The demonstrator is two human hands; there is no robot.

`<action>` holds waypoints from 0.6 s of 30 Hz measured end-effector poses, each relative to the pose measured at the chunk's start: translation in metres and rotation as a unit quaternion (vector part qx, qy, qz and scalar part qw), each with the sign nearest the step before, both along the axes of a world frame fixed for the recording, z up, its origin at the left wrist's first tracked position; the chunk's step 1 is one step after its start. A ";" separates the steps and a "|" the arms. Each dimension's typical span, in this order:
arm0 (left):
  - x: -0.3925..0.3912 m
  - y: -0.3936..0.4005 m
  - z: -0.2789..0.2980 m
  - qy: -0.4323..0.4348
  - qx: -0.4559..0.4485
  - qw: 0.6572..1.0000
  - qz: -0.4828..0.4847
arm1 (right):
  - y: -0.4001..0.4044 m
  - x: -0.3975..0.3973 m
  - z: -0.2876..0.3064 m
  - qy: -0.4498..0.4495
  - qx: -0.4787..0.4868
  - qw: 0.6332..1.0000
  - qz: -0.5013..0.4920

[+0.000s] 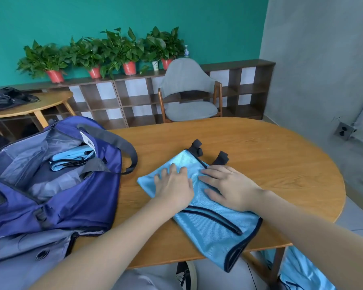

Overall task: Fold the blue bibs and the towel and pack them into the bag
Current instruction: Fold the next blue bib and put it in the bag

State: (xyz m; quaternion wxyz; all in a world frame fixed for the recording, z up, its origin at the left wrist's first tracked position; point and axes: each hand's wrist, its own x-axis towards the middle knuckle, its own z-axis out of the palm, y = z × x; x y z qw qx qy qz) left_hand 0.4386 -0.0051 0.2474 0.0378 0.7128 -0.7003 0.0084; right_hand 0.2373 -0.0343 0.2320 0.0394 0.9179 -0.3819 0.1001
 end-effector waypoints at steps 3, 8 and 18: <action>0.012 0.012 -0.007 0.022 0.021 0.999 0.020 | 0.000 -0.003 -0.001 0.027 0.093 0.991 -0.090; 0.020 0.013 -0.015 0.068 -0.116 0.989 -0.061 | 0.007 -0.004 -0.006 0.016 0.116 0.953 -0.280; 0.016 0.022 -0.020 0.258 -0.121 0.926 -0.248 | 0.047 -0.041 -0.001 -0.214 -0.016 0.961 -0.175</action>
